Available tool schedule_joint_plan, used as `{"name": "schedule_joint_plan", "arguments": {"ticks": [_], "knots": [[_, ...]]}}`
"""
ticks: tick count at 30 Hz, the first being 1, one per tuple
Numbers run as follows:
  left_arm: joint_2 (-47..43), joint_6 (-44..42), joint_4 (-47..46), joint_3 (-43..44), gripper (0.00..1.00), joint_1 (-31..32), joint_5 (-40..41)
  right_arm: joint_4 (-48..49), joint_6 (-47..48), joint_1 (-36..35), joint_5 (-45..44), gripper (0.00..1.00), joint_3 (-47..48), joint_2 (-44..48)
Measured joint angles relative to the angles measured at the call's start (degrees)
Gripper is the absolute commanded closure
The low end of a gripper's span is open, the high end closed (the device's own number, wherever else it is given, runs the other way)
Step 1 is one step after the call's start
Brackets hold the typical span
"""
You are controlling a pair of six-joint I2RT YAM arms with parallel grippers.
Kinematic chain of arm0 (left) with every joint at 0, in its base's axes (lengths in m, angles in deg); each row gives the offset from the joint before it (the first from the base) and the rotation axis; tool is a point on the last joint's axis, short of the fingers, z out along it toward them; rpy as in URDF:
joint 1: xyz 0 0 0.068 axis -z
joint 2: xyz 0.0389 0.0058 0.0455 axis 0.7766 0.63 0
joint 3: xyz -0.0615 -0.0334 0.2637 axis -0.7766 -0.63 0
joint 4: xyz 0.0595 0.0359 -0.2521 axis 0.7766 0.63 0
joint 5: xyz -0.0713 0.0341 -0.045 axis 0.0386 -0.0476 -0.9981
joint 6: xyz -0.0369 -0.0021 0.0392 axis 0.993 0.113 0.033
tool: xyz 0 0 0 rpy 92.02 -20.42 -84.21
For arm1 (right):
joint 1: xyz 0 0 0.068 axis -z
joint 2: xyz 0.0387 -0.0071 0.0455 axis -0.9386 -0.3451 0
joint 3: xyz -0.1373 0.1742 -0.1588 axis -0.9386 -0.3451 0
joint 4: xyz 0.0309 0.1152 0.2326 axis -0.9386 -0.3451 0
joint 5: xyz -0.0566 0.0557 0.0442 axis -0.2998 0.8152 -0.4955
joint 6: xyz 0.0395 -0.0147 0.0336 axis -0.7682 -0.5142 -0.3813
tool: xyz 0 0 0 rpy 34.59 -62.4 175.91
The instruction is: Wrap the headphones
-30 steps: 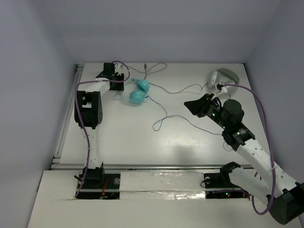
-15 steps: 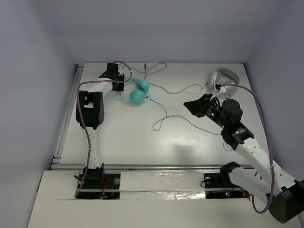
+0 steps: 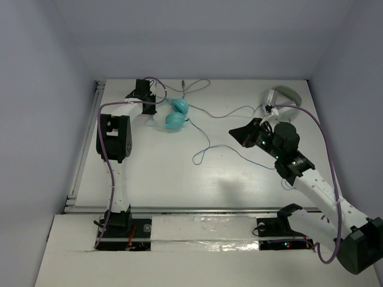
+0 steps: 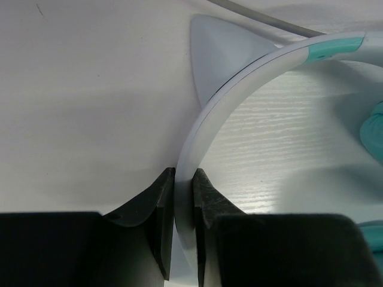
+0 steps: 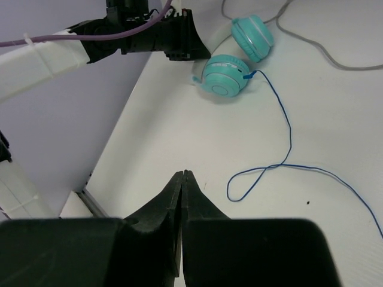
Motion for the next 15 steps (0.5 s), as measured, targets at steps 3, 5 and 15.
{"name": "schedule_joint_plan", "arguments": {"ticks": [3,5,15], "knots": [[-1.2,2.1,1.2,-0.3,1.00,0.0,-1.2,0.9,0.3,-0.1,0.2,1.00,0.0,-1.6],[-4.0,4.0,1.8,-2.5,1.00,0.4,-2.1,1.6,0.9,-0.2,-0.1,1.00,0.0,-3.2],[-27.4,10.3,7.4,-9.8,1.00,5.7,-8.6,1.9,3.2,-0.3,-2.1,0.42,0.2,-12.9]]}}
